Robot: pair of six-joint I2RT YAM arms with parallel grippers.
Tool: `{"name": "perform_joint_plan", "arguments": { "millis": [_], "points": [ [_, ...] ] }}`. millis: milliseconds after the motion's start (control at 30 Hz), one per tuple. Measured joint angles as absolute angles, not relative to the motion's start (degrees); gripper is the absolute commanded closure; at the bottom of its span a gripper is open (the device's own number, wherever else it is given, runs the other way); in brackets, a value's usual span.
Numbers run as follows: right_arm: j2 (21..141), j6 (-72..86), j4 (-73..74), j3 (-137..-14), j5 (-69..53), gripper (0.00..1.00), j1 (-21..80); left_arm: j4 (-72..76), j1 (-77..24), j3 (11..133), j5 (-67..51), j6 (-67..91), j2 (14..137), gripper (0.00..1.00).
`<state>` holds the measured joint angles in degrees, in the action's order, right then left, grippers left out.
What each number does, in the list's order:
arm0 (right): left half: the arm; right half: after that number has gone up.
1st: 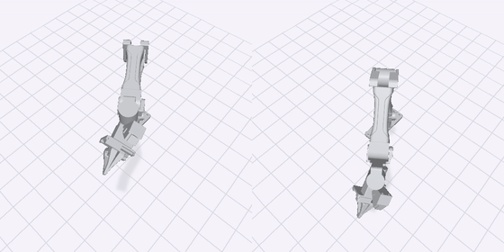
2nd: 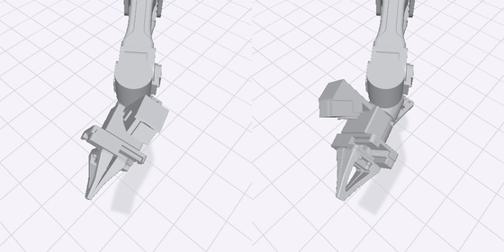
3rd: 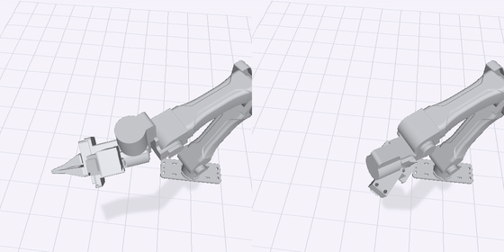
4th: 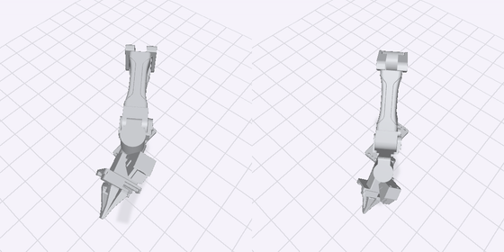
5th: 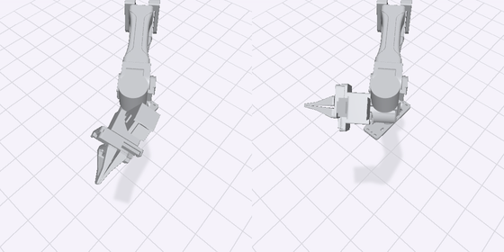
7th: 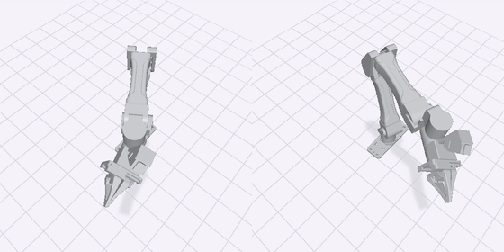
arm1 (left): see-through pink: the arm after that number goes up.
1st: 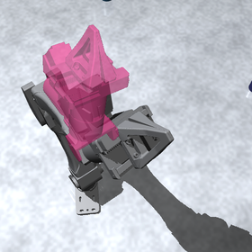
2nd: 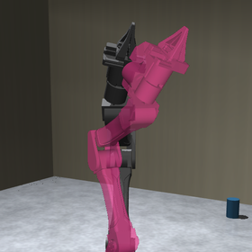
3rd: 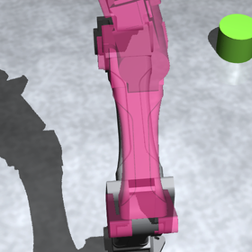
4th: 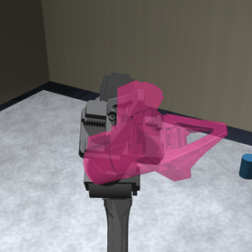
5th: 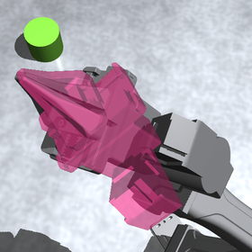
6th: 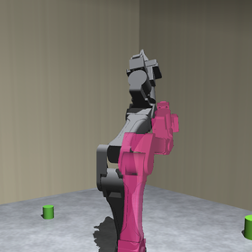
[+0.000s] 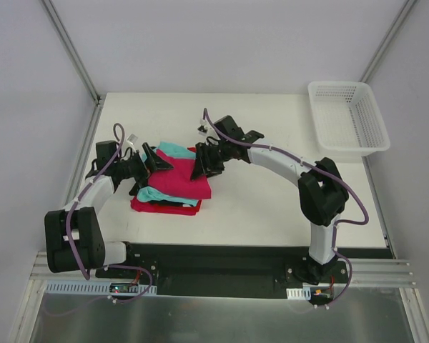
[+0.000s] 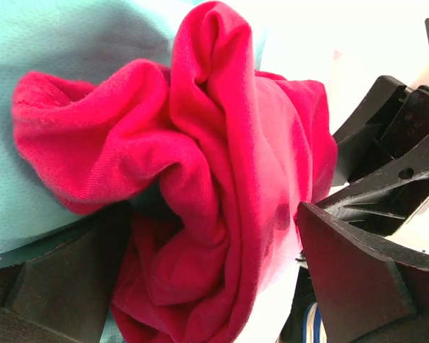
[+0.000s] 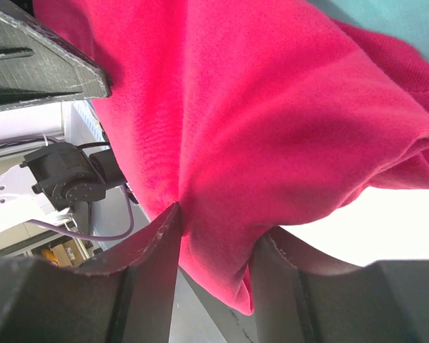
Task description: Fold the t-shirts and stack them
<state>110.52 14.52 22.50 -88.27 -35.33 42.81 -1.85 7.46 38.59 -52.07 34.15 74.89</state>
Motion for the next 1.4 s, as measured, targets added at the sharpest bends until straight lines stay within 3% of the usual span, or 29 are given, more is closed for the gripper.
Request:
{"name": "perform_joint_plan", "arguments": {
  "millis": [400,533,733,767,833,900,1400],
  "points": [
    [110.5,14.48,22.46,-88.29,-36.99,0.59,42.09,2.24,7.42,43.0,-49.08,35.66,78.52,0.03],
    [110.5,14.44,22.46,-88.29,-38.17,0.59,41.91,6.7,7.42,45.1,-47.4,35.88,81.41,0.19],
    [109.62,13.96,22.81,-88.29,-39.62,0.58,41.43,16.97,7.31,44.07,-46.33,38.81,85.6,0.33],
    [109.38,13.85,22.96,-88.29,-39.83,0.58,41.34,18.72,7.09,43.57,-46.17,39.64,86.19,0.39],
    [108.95,13.65,23.03,-88.29,-39.97,0.58,41.21,21.89,6.66,42.78,-45.93,40.95,87.5,0.62],
    [108.55,13.26,23.38,-88.29,-40.07,0.58,41.04,24.27,5.93,42.3,-45.87,42.06,88.58,0.71],
    [107.39,11.44,25.26,-88.29,-40.99,0.58,39.35,28.95,3.29,45.36,-45.71,44.18,91.68,0.74]
  ]
}}
